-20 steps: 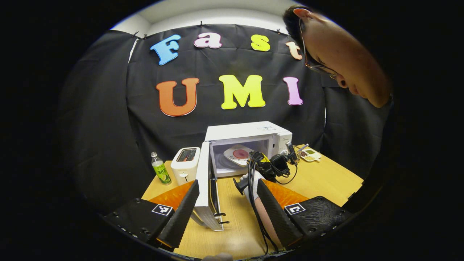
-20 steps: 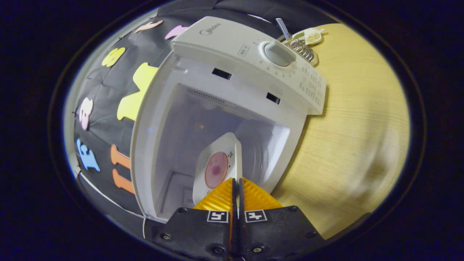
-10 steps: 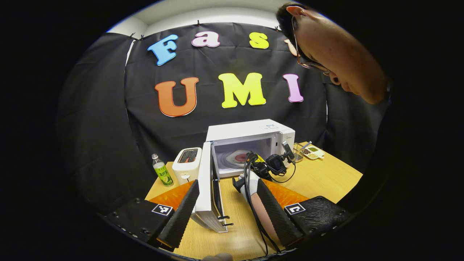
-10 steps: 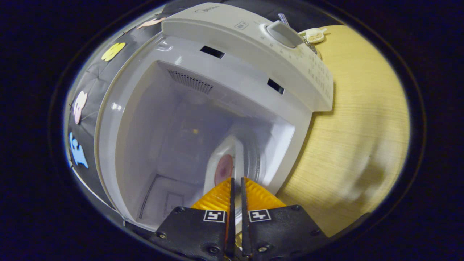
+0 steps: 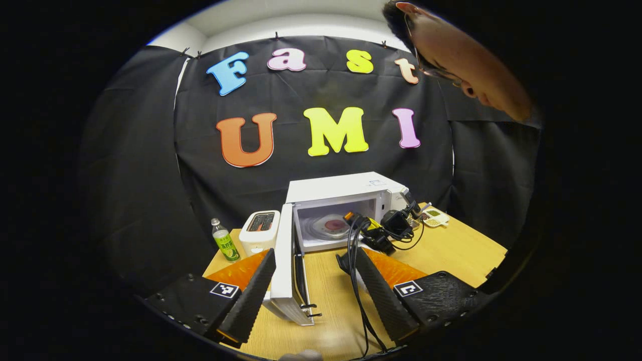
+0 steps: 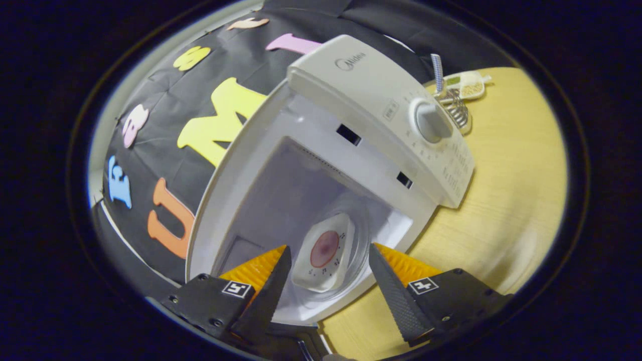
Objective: Open the microwave oven with the left hand, put the food in, and close the microwave oven.
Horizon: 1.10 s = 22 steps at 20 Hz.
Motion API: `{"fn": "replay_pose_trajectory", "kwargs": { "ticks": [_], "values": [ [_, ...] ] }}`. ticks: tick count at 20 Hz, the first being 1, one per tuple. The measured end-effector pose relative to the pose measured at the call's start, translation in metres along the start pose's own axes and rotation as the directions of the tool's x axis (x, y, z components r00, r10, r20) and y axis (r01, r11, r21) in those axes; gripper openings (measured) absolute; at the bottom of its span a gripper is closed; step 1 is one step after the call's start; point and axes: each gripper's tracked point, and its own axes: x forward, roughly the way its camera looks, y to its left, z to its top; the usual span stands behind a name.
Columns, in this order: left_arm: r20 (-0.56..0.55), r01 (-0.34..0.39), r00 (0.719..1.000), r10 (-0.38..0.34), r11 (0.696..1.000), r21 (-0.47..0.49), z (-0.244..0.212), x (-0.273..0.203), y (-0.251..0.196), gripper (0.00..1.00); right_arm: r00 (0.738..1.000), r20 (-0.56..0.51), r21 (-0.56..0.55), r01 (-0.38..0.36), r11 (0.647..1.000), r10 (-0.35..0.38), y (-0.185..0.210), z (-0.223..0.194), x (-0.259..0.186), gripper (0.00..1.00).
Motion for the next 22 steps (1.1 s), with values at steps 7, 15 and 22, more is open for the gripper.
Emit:
{"fn": "replay_pose_trajectory", "kwargs": {
  "ticks": [7,15,22],
  "values": [
    [0.055,0.031,0.998,-0.031,0.999,0.006,0.023,0.003,-0.019,0.96,0.999,-0.026,-0.378,-0.04,0.925,0.033,-0.015,0.068,-0.095,0.89],
    [0.1,0.012,0.995,-0.011,1.0,-0.004,0.029,0.034,-0.025,0.96,0.998,-0.005,-0.736,-0.041,0.676,0.055,-0.037,0.168,-0.213,0.9],
    [0.089,-0.113,0.989,0.117,0.993,-0.039,0.012,0.059,0.027,0.78,1.0,-0.007,-0.796,-0.013,0.606,0.012,-0.051,0.218,-0.274,1.0]
  ]
}}
